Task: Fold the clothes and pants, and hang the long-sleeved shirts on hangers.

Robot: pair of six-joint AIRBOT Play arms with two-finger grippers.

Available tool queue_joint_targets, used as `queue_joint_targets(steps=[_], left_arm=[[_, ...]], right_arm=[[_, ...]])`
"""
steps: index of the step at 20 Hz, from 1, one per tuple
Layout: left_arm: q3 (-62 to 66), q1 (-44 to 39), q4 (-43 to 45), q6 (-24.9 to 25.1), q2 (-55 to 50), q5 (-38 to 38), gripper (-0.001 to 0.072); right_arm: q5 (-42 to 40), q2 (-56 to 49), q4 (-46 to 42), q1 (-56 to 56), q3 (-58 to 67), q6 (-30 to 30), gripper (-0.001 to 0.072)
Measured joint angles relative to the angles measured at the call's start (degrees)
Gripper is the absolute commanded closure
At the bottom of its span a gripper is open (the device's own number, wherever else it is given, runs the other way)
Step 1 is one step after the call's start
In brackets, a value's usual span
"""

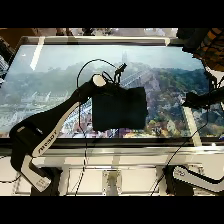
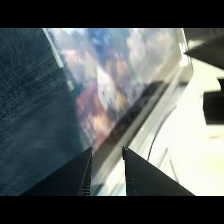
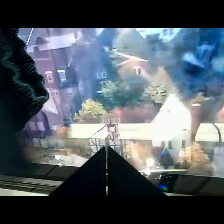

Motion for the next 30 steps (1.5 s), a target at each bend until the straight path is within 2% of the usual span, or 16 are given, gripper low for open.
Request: queue_joint_targets(steps=[1, 2, 3, 5, 6, 8, 10, 12, 16, 19, 21, 25, 26, 27, 29, 30], left_arm=[[0.0, -0.22, -1.99, 1.38, -0.44, 0.42, 0.0466], [0.0, -0.42, -4.07, 2.99, -0.72, 0.83, 0.0465], [0.0, -0.52, -6.38, 4.9, -0.92, 1.42, 0.0465], [0.0, -0.61, -9.86, 7.82, -1.16, 1.77, 0.0465], [0.0, -0.37, -10.97, 8.85, -1.16, 1.62, 0.0465], [0.02, 1.09, -11.82, 10.1, -1.03, 0.76, 0.0466], [0.02, 3.56, -8.76, 9.25, -0.15, -2.4, 0.0466], [0.02, 6.62, 0.0, 4.98, 1.25, -6.25, 0.0466], [-0.52, 11.82, 26.01, -5.31, 5.97, -15.85, 0.0466], [-3.52, 14.78, 41.33, -9.53, 10.78, -20.74, 0.0467], [-7.19, 16.74, 47.25, -10.95, 14.05, -22.14, 0.0467], [-17.42, 20.28, 52.48, -12.26, 19.82, -22.88, 0.0467], [-20.22, 20.94, 52.85, -12.33, 21.16, -22.43, 0.0466], [-23.21, 21.53, 53.18, -12.46, 22.4, -21.59, 0.0466], [-28.26, 22.45, 54.1, -12.68, 24.48, -20.09, 0.0466], [-30.34, 22.77, 54.38, -12.72, 25.22, -19.32, 0.0467]], right_arm=[[-0.02, 0.0, 0.09, 0.0, 0.0, 0.0, 0.0569], [-0.07, -0.02, 0.17, 0.02, 0.0, 0.0, 0.0383], [-0.07, -0.04, 0.33, 0.09, 0.0, -0.04, 0.0261], [-0.09, -0.04, 1.46, 0.52, -0.33, -1.25, 0.0219], [-0.15, -0.04, 2.49, 1.09, -0.9, -2.54, 0.0137], [-1.4, -0.04, 5.6, 3.37, -3.26, -6.03, 0.0032], [-4.81, -0.7, 7.85, 7.19, -5.88, -8.68, 0.0031], [-8.83, -2.36, 9.33, 11.98, -7.23, -10.82, 0.0031], [-16.44, -8.04, 9.29, 21.29, -6.75, -13.66, 0.0032], [-19.04, -13.84, 8.0, 26.05, -4.0, -14.47, 0.0032], [-20.13, -16.98, 7.85, 28.35, -2.05, -14.71, 0.0038], [-21.0, -21.97, 7.3, 31.87, 0.92, -14.88, 0.0048], [-21.05, -22.8, 7.56, 32.37, 1.38, -14.88, 0.0119], [-21.11, -23.54, 7.8, 32.74, 1.75, -14.88, 0.0261], [-21.14, -24.39, 8.22, 33.27, 2.21, -14.82, 0.0675], [-21.31, -24.65, 8.24, 33.4, 2.47, -14.8, 0.0688]])
